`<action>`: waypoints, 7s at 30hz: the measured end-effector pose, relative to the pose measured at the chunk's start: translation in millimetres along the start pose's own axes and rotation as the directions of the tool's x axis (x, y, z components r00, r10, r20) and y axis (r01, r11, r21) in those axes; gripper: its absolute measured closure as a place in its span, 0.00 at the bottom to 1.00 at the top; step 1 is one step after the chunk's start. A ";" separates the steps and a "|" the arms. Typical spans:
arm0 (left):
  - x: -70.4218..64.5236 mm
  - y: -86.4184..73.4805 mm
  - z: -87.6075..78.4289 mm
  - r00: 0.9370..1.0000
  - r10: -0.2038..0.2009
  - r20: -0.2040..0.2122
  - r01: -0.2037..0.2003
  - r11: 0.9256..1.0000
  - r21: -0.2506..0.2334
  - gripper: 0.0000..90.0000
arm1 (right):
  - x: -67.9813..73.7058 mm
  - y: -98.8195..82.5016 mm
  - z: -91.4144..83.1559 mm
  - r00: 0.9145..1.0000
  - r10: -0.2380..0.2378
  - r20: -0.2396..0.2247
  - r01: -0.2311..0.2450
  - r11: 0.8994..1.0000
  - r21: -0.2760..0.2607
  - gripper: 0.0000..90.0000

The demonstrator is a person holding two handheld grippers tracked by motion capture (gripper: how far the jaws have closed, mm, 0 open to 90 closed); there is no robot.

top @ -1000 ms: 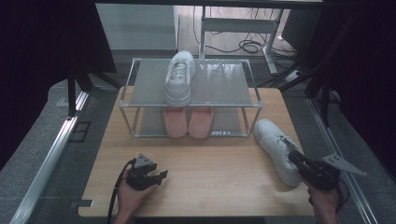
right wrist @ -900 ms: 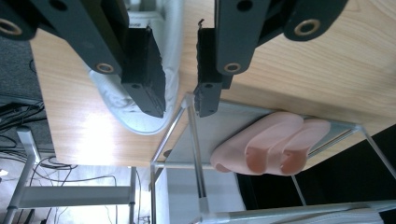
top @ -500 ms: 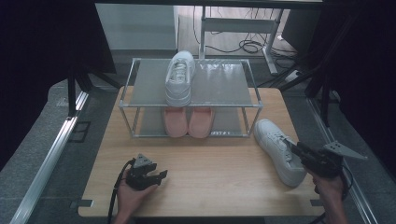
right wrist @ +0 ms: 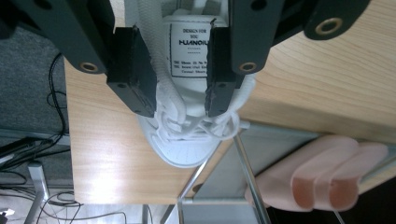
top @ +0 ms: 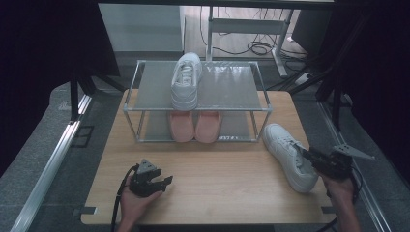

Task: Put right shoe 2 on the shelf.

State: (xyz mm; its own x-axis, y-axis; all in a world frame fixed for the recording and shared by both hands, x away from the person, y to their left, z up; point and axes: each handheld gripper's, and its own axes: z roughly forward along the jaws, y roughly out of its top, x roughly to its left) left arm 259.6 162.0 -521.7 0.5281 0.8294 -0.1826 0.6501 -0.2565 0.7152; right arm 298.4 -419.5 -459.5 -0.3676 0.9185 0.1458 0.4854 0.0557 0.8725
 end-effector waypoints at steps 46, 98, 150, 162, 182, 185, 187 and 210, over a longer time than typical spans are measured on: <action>0.6 -0.7 1.7 1.000 0.003 -0.005 -0.003 1.000 0.011 0.49 | -17.9 -4.9 31.9 0.995 0.082 0.051 -0.086 0.993 0.083 0.90; 1.3 -0.6 1.7 1.000 0.003 -0.001 -0.003 1.000 0.009 0.49 | 16.7 8.3 -31.8 0.896 0.389 -0.215 -0.442 0.826 -0.350 0.89; 1.3 0.6 3.8 1.000 0.002 0.010 -0.003 1.000 0.007 0.50 | 71.4 105.1 -9.5 0.871 0.345 -0.351 -0.477 0.769 -0.426 0.89; 1.9 0.4 4.1 1.000 0.002 0.013 -0.002 1.000 0.004 0.49 | 86.2 140.2 21.7 0.865 0.367 -0.342 -0.488 0.776 -0.400 0.89; 3.1 0.4 3.4 1.000 0.005 0.012 -0.005 1.000 0.003 0.49 | 125.3 185.4 79.4 0.860 0.387 -0.333 -0.494 0.797 -0.347 0.89; 3.7 0.3 2.9 1.000 0.004 0.010 -0.004 1.000 0.002 0.49 | 131.5 190.8 88.9 0.863 0.387 -0.326 -0.489 0.805 -0.337 0.89; 4.3 0.1 2.7 1.000 0.001 0.010 -0.001 1.000 0.002 0.49 | 133.9 192.6 93.4 0.862 0.389 -0.324 -0.489 0.807 -0.332 0.89; 5.0 -0.9 2.3 1.000 0.003 0.010 -0.003 1.000 0.005 0.49 | 145.0 204.5 127.0 0.867 0.422 -0.266 -0.491 0.818 -0.301 0.88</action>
State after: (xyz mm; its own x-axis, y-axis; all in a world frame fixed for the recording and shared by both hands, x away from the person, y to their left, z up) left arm 262.9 165.2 -524.8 0.5355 0.8234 -0.1876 0.6513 -0.2613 0.7125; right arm 445.2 -225.2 -319.2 -0.3242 0.7155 0.6188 0.3387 -0.5230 0.7822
